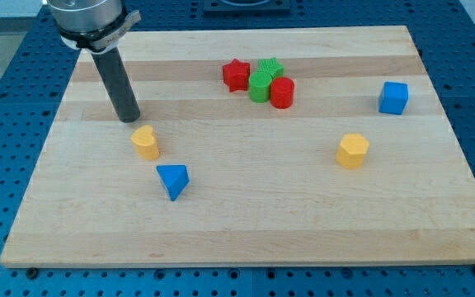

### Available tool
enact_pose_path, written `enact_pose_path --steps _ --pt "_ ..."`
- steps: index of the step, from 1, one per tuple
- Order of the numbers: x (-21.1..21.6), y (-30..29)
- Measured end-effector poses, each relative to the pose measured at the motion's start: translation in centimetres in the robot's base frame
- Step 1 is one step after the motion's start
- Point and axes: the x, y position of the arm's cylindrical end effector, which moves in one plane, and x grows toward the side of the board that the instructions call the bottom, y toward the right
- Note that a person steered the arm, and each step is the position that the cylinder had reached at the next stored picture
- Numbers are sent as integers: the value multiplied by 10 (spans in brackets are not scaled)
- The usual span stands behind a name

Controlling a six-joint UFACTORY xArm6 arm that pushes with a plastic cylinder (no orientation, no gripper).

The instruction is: Move the yellow hexagon to the right side of the yellow heart

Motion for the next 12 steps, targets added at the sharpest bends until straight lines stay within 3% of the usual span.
enact_pose_path --steps 1,4,5,6,8,9,10,12 --pt "56 38" --pt "66 51" --pt "11 97" --pt "23 156" --pt "92 225" --pt "145 274" --pt "167 341" --pt "152 479"
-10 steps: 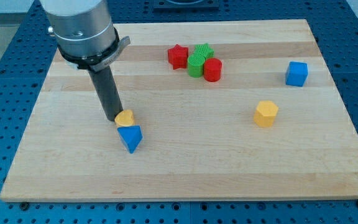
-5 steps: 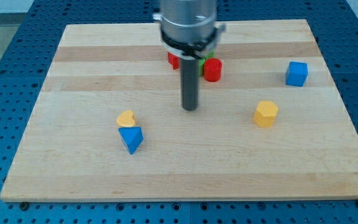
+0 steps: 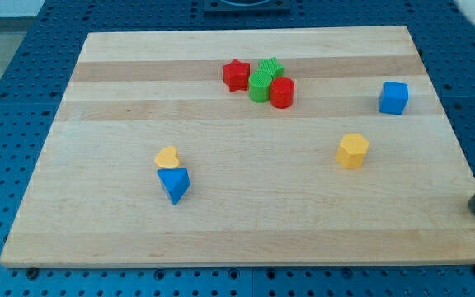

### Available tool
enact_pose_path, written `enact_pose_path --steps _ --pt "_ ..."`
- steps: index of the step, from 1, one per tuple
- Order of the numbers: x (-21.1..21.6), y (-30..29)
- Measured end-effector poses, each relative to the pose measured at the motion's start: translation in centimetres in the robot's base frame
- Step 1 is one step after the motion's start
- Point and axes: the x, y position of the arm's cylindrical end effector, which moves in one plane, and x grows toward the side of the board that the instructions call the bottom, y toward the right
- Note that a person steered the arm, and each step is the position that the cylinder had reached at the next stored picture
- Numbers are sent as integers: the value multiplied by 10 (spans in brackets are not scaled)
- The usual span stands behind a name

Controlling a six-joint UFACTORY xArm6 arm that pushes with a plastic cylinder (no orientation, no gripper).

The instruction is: Move the yellow hexagon to the right side of the yellow heart

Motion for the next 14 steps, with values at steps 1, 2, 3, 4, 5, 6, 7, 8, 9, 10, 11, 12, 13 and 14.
enact_pose_path --steps 1,2,3,4,5,6,7,8,9,10,11,12,13,14 --pt "-55 -1" --pt "-60 -1" --pt "-72 -24" --pt "-54 -57" --pt "-53 -97" --pt "-53 -137" --pt "-64 -149" --pt "-64 -152" --pt "-62 -124" --pt "-74 -122" --pt "-95 -133" --pt "-95 -138" --pt "-95 -150" --pt "-88 -175"
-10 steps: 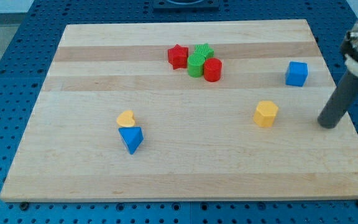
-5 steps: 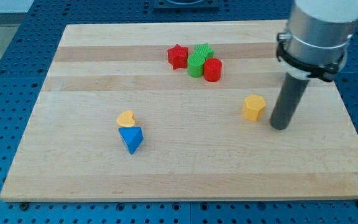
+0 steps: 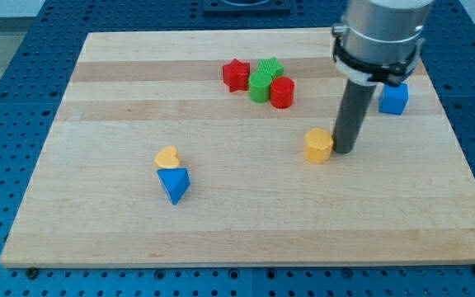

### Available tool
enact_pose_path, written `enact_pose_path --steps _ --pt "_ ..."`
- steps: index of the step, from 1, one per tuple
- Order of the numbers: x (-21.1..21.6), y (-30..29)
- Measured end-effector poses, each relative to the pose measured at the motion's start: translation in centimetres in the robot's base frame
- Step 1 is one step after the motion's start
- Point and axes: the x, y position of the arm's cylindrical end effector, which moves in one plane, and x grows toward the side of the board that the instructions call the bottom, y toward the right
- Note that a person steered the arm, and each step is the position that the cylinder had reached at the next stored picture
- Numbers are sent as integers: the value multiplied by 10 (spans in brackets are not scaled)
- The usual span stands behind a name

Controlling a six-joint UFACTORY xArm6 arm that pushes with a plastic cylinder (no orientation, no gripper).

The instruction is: Move the yellow hexagon to the right side of the yellow heart

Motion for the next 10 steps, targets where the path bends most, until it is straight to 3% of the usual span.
enact_pose_path --steps 4,6,10 --pt "25 -84" --pt "18 -35" --pt "3 -103"
